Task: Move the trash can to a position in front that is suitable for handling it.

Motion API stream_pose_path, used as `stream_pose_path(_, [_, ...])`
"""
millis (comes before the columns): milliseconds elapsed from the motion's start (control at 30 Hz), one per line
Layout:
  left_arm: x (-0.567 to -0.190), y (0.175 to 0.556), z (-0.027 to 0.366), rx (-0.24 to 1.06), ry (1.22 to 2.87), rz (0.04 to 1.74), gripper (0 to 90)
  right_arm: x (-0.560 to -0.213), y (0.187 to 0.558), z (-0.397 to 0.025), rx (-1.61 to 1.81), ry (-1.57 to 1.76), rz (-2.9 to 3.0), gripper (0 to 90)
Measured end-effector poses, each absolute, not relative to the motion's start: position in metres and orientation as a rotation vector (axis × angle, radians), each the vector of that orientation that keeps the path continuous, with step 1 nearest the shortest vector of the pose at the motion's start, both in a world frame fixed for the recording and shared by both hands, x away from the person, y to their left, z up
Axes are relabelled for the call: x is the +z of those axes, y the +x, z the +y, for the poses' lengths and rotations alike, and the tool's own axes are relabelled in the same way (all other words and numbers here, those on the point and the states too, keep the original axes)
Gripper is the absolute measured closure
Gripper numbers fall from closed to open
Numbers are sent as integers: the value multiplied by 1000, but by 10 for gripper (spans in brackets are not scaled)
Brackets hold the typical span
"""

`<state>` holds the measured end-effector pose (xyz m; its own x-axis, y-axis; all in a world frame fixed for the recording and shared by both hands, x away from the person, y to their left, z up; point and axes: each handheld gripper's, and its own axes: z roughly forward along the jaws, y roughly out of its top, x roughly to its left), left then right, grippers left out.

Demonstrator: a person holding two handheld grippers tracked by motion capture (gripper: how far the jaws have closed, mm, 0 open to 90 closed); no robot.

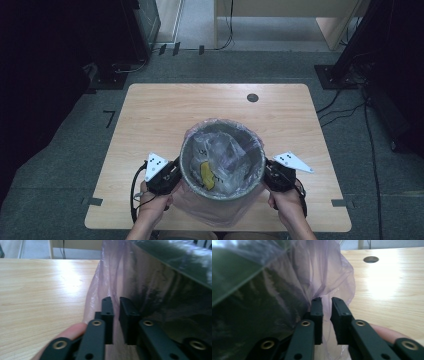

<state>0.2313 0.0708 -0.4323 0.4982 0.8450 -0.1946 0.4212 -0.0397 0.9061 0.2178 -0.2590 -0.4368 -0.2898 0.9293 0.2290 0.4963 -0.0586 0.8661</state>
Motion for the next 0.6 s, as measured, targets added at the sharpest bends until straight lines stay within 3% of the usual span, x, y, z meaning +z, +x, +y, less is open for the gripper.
stream_pose_path(33, [-432,231,71,489,1665,1096,783,-437,218,-259,1310,1517,1783,778])
stream_pose_path(67, [-432,231,73,483,1665,1098,717,-437,215,-262,1291,1519,1771,668])
stream_pose_path(100, [-432,232,77,467,1664,1099,536,-438,211,-272,1257,1534,1711,457])
stream_pose_path(133, [-431,234,83,449,1656,1105,536,-438,211,-272,1257,1534,1711,457])
stream_pose_path(267, [-434,239,121,491,1592,1235,363,-451,203,-308,1047,1545,1568,379])
stream_pose_path(600, [-481,251,176,541,1654,1507,348,-508,217,-332,905,1750,1662,368])
